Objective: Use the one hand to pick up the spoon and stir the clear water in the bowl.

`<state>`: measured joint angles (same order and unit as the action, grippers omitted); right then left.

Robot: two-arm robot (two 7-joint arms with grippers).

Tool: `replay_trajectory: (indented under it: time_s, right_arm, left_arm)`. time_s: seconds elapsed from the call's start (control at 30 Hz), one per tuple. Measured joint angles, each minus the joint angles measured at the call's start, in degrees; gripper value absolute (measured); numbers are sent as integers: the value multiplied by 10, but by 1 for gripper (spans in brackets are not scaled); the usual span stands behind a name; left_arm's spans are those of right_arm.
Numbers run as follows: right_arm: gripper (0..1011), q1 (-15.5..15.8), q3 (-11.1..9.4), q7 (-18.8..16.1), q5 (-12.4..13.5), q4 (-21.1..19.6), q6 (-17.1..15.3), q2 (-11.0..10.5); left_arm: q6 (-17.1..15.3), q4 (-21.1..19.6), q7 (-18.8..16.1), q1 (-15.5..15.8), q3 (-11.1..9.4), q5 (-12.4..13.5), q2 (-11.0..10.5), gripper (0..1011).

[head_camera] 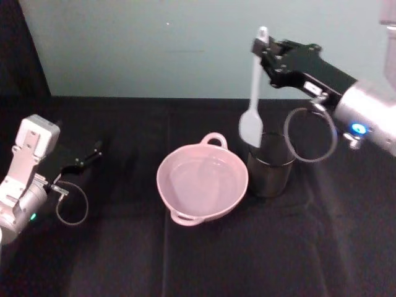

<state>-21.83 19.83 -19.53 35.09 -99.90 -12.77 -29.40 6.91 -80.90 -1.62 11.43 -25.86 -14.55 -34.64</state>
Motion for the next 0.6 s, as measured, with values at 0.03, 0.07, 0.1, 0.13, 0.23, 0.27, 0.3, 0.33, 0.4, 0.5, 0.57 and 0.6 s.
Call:
replay_trajectory:
  time_s: [0.03, 0.07, 0.1, 0.13, 0.23, 0.27, 0.3, 0.33, 0.4, 0.5, 0.57, 0.6]
  right_arm:
    - [112, -4, 6, -2, -1, 4, 0, 4]
    - [112, -13, 17, -6, -5, 14, 1, 13]
    - [112, -17, 24, -8, -6, 19, 3, 19]
    - [112, -21, 29, -10, -8, 24, 5, 24]
    - [112, -33, 50, -20, -13, 50, 20, 44]
    - [112, -35, 54, -22, -15, 56, 24, 48]
    - [112, -39, 63, -27, -18, 70, 33, 58]
    - [112, -40, 67, -30, -20, 78, 38, 63]
    - [112, -43, 78, -35, -26, 99, 52, 77]
    - [112, -44, 89, -42, -34, 121, 65, 90]
    - [112, -44, 94, -45, -37, 130, 71, 95]
    - [112, -44, 98, -48, -42, 138, 77, 99]
  left_arm:
    - [0, 0, 0, 0, 0, 0, 0, 1011]
    - [0, 0, 0, 0, 0, 0, 0, 1011]
    - [0, 0, 0, 0, 0, 0, 0, 1011]
    - [0, 0, 0, 0, 0, 0, 0, 1011]
    - [0, 0, 0, 0, 0, 0, 0, 1011]
    - [0, 0, 0, 0, 0, 0, 0, 1011]
    - [0, 0, 0, 0, 0, 0, 0, 1011]
    - [0, 0, 0, 0, 0, 0, 0, 1011]
    - [0, 0, 0, 0, 0, 0, 0, 1011]
    - [0, 0, 0, 0, 0, 0, 0, 1011]
    - [0, 0, 0, 0, 0, 0, 0, 1011]
    - [0, 0, 0, 0, 0, 0, 0, 1011]
